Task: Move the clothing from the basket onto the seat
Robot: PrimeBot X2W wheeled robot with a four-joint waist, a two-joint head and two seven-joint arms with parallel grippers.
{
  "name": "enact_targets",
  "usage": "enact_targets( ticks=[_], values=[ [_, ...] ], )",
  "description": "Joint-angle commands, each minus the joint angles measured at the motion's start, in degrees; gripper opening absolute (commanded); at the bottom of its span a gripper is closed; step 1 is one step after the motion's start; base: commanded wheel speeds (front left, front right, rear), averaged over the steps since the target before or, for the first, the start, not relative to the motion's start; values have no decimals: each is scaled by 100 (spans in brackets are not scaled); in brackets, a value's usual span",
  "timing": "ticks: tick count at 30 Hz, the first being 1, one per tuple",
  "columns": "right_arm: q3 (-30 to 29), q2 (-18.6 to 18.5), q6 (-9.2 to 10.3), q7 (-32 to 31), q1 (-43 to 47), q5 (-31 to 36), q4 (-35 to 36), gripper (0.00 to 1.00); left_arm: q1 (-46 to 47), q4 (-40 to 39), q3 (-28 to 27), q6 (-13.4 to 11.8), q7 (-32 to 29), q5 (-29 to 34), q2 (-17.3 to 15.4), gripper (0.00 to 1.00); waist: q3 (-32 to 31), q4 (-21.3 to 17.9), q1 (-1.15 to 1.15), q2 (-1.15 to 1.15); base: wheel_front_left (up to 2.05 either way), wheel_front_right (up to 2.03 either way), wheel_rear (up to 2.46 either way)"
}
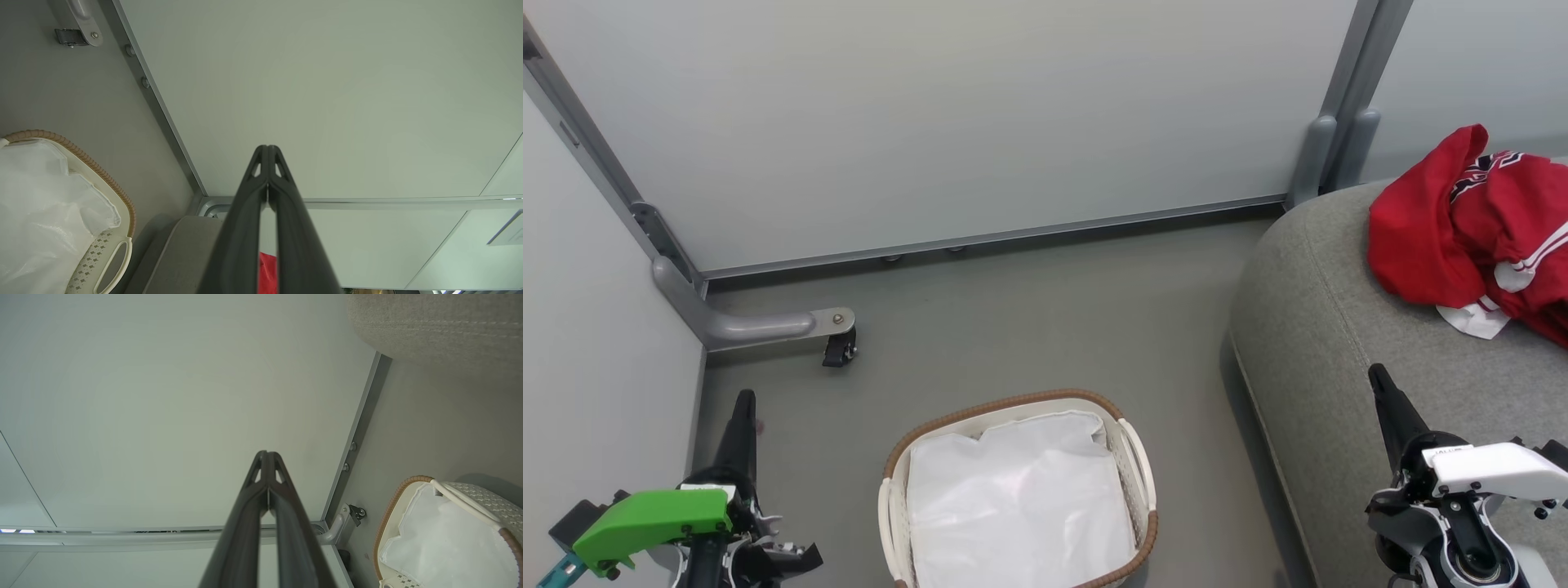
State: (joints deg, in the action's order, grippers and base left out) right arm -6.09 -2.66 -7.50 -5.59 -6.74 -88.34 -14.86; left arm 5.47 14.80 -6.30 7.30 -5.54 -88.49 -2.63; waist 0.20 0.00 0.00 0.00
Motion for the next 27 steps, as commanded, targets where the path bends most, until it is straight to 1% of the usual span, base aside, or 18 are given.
enact_targets(
  ticks=[1, 9, 27],
  values=[
    [-23, -35, 2, -36, 63, -113, 50, 0, 99, -52, -26, 28, -42, -104, -42, 0, 0, 0, 0, 0, 0, 0, 0],
    [-58, -38, 2, -117, 85, -424, 107, 0, 121, -94, -35, 34, -119, -413, -44, 0, -2, 0, 0, 0, 0, 0, 0],
    [-57, -37, 2, -115, 85, -416, 101, 0, 105, -86, -33, 29, -124, -401, -43, 0, -2, 0, 0, 0, 0, 0, 0]
  ],
)
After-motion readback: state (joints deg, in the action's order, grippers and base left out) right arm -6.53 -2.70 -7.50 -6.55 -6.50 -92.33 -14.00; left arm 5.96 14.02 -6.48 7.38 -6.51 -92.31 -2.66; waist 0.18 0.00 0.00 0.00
